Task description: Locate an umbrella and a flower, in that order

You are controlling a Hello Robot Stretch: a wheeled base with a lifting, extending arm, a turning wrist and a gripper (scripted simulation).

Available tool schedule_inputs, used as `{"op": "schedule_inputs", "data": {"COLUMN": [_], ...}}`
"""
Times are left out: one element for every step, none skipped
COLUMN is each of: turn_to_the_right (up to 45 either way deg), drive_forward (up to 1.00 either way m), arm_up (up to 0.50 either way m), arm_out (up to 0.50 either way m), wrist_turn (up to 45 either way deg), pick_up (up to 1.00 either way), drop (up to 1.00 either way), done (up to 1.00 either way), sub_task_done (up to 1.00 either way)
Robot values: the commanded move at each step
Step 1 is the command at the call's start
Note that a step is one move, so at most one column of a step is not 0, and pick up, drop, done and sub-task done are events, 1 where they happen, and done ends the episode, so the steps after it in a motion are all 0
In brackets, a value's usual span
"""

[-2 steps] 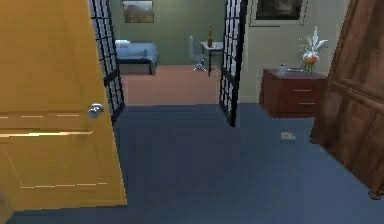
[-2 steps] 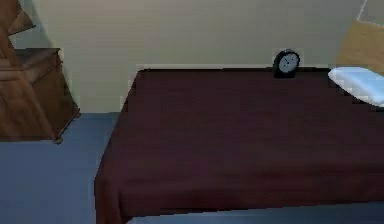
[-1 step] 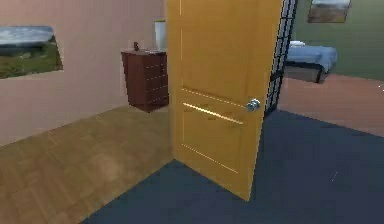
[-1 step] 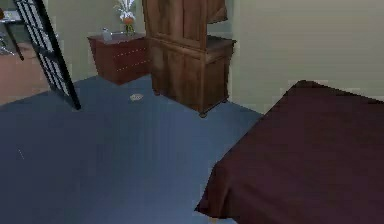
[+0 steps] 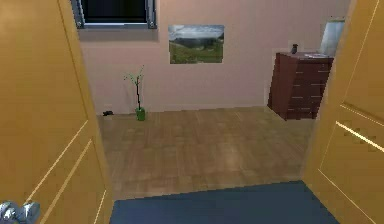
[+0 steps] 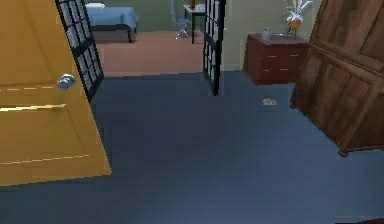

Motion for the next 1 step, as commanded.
{"op": "schedule_inputs", "data": {"turn_to_the_right": [0.0], "drive_forward": [0.35], "arm_up": [0.00], "arm_out": [0.00], "wrist_turn": [0.0], "pick_up": [0.00], "drop": [0.00], "done": [0.00], "sub_task_done": [0.00]}}
